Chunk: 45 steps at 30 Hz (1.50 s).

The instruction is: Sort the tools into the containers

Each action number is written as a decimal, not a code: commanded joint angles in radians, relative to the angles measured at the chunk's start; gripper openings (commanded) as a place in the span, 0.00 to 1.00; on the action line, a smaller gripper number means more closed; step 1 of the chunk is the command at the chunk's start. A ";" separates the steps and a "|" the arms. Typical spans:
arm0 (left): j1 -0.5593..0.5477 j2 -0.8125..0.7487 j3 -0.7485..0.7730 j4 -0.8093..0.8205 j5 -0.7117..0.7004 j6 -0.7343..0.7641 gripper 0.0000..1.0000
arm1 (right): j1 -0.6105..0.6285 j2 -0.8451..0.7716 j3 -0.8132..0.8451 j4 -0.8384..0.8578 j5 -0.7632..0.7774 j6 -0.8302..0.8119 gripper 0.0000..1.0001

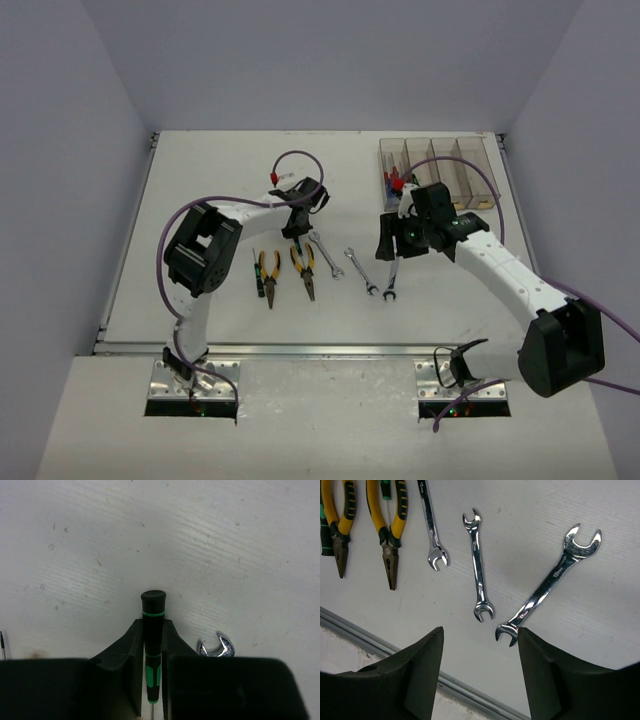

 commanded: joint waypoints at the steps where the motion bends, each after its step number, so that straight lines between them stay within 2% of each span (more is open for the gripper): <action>1: 0.017 -0.003 0.035 0.006 -0.018 -0.011 0.00 | -0.002 -0.023 -0.009 0.039 -0.026 -0.012 0.61; 6: 0.017 -0.104 0.018 0.050 -0.015 -0.006 0.00 | -0.001 -0.040 -0.049 0.127 -0.085 0.022 0.62; 10: -0.001 -0.286 -0.110 0.194 0.052 0.006 0.00 | -0.001 -0.060 -0.139 0.316 -0.330 0.113 0.66; 13: -0.024 -0.416 -0.226 0.320 0.155 0.000 0.00 | 0.000 -0.053 -0.214 0.605 -0.531 0.213 0.68; 16: -0.041 -0.528 -0.381 0.468 0.290 -0.023 0.00 | 0.007 -0.008 -0.243 0.772 -0.598 0.311 0.72; 19: -0.046 -0.626 -0.472 0.638 0.451 -0.061 0.00 | 0.025 0.071 -0.181 0.817 -0.636 0.340 0.72; 25: -0.068 -0.698 -0.524 0.704 0.538 -0.073 0.00 | 0.090 0.165 -0.097 0.877 -0.629 0.391 0.69; 27: -0.076 -0.709 -0.539 0.725 0.566 -0.081 0.00 | 0.096 0.211 -0.070 0.900 -0.629 0.418 0.61; 31: -0.092 -0.721 -0.572 0.758 0.586 -0.110 0.00 | 0.099 0.276 -0.044 0.943 -0.618 0.464 0.33; 34: -0.093 -0.734 -0.596 0.785 0.579 -0.127 0.01 | 0.105 0.300 -0.029 0.946 -0.605 0.474 0.17; 35: -0.094 -0.739 -0.596 0.784 0.569 -0.124 0.04 | 0.106 0.298 -0.030 0.937 -0.587 0.466 0.09; 37: -0.093 -0.752 -0.584 0.754 0.536 -0.112 0.39 | 0.106 0.281 -0.026 0.878 -0.555 0.427 0.00; 39: -0.093 -0.778 -0.573 0.688 0.458 -0.079 0.75 | 0.103 0.260 0.005 0.775 -0.451 0.369 0.00; 41: -0.093 -0.789 -0.522 0.581 0.348 -0.048 0.98 | 0.093 0.249 0.048 0.598 -0.351 0.302 0.00; 45: -0.090 -0.799 -0.413 0.188 -0.015 -0.024 1.00 | -0.030 0.290 0.226 0.240 -0.025 0.108 0.00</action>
